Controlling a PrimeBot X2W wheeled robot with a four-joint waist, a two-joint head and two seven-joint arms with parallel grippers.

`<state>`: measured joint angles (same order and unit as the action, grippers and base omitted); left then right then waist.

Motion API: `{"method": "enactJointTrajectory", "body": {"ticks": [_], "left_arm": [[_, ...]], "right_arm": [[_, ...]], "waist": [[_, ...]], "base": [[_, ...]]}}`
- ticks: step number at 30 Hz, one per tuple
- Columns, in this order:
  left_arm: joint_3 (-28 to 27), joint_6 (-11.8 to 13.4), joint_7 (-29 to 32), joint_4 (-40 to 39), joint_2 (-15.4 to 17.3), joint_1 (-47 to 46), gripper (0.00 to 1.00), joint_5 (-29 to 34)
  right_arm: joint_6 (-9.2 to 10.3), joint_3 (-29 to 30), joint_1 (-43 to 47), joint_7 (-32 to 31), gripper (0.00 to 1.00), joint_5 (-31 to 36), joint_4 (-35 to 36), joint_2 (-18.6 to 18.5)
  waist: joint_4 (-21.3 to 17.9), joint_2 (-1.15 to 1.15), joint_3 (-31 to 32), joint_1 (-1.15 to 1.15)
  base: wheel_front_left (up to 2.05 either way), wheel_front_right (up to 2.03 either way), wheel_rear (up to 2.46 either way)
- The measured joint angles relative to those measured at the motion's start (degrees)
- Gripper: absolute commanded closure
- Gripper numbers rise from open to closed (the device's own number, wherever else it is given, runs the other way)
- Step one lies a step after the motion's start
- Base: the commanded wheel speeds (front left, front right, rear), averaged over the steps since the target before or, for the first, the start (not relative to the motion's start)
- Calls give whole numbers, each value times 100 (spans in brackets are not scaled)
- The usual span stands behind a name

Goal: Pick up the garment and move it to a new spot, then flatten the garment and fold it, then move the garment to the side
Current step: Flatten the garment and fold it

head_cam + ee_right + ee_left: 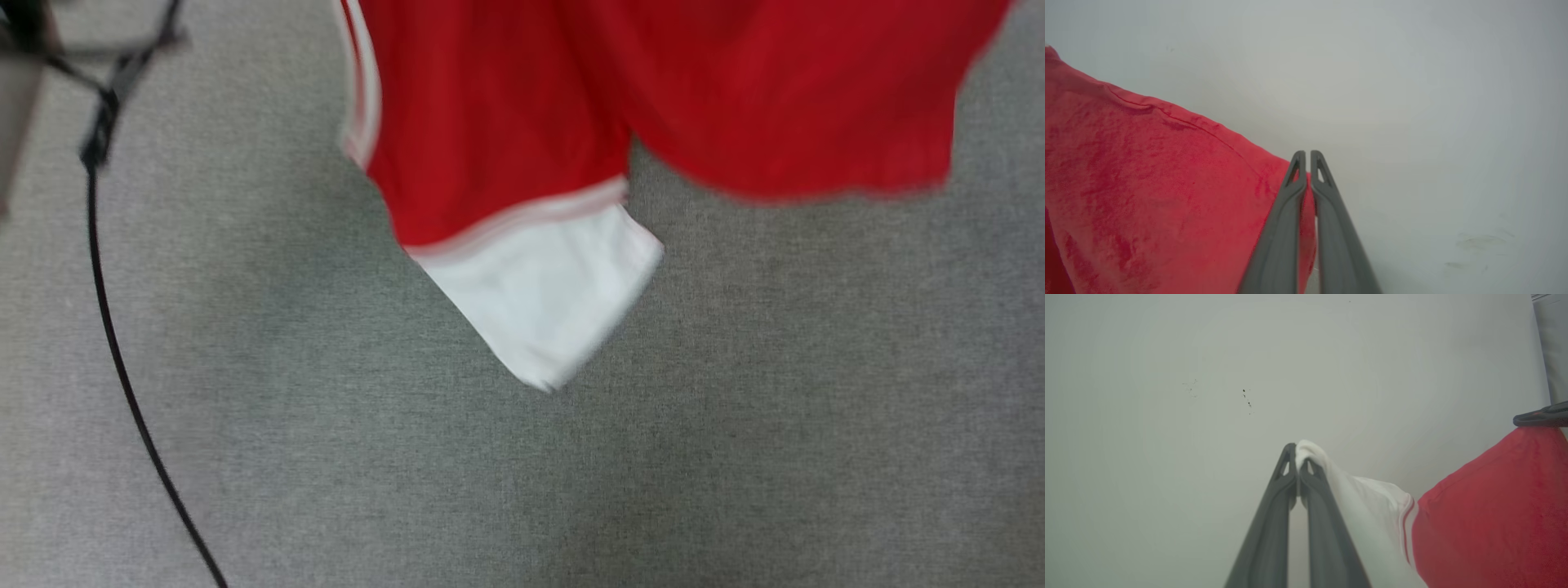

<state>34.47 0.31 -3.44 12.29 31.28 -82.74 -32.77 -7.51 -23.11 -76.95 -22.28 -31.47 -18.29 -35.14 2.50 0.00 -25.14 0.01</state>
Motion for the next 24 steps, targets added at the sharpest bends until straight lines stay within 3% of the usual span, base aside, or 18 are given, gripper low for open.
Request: {"method": "enactJointTrajectory", "body": {"ticks": [9,15,24], "left_arm": [[-37,-388,-27,1110,-370,-1876,100,225],[20,-577,-96,1606,-457,-2463,100,235],[249,-690,-394,2432,-454,-2203,100,135]], "right_arm": [[0,-276,-1601,266,100,561,-678,223],[0,-501,-2107,434,100,609,-1006,298],[0,-980,-2030,808,100,346,-1682,501]], "waist": [[-29,0,-386,0],[-26,0,-545,0],[-9,0,-904,0]], "base": [[0,0,0],[0,0,0],[0,0,0]]}}
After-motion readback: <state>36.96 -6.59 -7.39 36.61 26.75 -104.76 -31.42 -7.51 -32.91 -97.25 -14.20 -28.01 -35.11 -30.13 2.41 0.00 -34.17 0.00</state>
